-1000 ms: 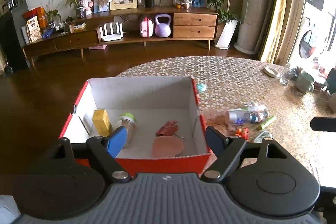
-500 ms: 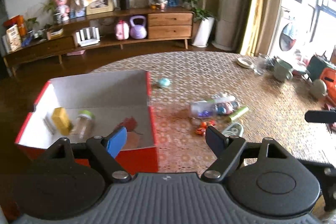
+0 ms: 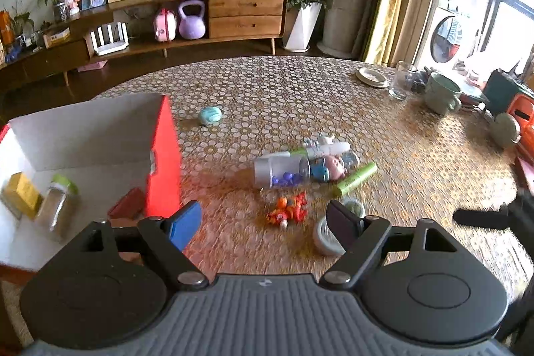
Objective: Organize rigid objects
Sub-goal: 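Grasp the clear bead cylinder with the left tool while the right tool grasps the blue tape dispenser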
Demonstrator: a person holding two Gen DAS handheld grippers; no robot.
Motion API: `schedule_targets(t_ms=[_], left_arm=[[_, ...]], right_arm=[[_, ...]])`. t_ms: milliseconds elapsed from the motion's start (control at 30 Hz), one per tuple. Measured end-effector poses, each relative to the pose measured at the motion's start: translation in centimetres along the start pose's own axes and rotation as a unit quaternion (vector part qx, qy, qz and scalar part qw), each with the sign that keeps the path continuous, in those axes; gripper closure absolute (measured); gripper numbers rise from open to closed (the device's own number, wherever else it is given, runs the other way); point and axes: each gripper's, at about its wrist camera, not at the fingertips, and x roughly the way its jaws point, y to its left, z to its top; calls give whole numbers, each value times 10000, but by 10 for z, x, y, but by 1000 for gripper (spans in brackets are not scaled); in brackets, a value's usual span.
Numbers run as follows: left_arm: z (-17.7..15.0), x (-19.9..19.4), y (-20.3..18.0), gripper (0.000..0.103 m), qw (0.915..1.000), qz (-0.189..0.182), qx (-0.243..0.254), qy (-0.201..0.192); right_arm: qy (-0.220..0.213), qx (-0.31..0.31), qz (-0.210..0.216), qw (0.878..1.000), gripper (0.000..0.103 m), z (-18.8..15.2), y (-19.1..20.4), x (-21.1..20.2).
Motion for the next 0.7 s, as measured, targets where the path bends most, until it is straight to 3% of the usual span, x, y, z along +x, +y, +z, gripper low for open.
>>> schedule_targets(t_ms=[500,700], left_arm=[[34,113,-29,21,9978,281,-44,595],[37,140,-28,21,9966,403,-92,718]], right_arm=[[398,67,145,9991,0,-4,-29,58],[463,162,172,9986,0,-2,-34,77]])
